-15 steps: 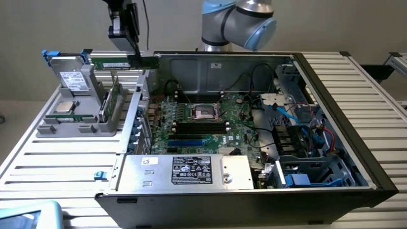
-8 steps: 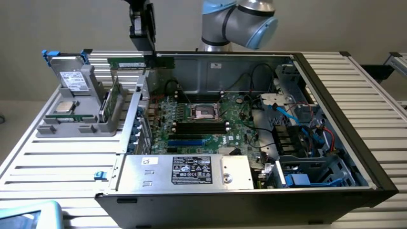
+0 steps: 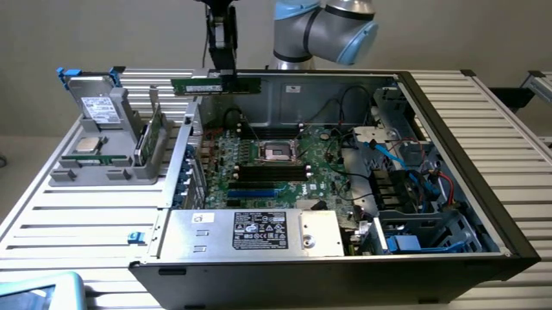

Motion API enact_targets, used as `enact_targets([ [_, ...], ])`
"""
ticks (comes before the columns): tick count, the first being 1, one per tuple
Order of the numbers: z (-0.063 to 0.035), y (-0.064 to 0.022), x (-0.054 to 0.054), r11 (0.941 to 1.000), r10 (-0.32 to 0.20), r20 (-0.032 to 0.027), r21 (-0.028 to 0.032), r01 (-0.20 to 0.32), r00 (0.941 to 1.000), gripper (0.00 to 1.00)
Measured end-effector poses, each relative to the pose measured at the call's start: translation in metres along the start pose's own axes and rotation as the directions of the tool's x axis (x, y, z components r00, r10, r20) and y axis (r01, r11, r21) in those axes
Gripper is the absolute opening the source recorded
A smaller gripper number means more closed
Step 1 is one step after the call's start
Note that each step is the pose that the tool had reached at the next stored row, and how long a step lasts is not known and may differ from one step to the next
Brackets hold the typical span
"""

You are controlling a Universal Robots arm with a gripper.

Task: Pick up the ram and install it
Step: 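Pick up the ram and move it above insertion slot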

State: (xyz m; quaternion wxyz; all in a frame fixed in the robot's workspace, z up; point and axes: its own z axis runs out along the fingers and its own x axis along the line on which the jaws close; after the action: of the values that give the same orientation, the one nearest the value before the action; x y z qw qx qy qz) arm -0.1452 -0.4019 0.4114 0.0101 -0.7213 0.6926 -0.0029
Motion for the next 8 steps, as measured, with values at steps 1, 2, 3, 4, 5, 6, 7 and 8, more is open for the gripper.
enact_targets([
  [1,0.0003,-0.0045,0.000,1.0000,0.000,-0.0002,0.0000,0.000,1.0000,0.14],
  [2,0.0007,-0.0090,0.000,1.0000,0.000,-0.0002,0.0000,0.000,1.0000,0.14],
  [3,0.0011,-0.0137,0.000,1.0000,0.000,-0.0003,0.0000,0.000,1.0000,0.14],
  [4,0.0015,-0.0182,0.000,1.0000,0.000,-0.0004,-0.0002,0.000,1.0000,0.14],
  [5,0.0019,-0.0226,0.000,1.0000,0.000,-0.0006,-0.0005,0.000,1.0000,0.14],
  [6,0.0026,-0.0268,-0.001,1.0000,0.000,-0.0005,-0.0007,0.000,1.0000,0.14],
  [7,0.0032,-0.0305,-0.002,1.0000,0.000,-0.0006,-0.0012,0.000,1.0000,0.14],
  [8,0.0040,-0.0336,-0.003,1.0000,0.000,-0.0011,-0.0016,0.000,1.0000,0.14],
])
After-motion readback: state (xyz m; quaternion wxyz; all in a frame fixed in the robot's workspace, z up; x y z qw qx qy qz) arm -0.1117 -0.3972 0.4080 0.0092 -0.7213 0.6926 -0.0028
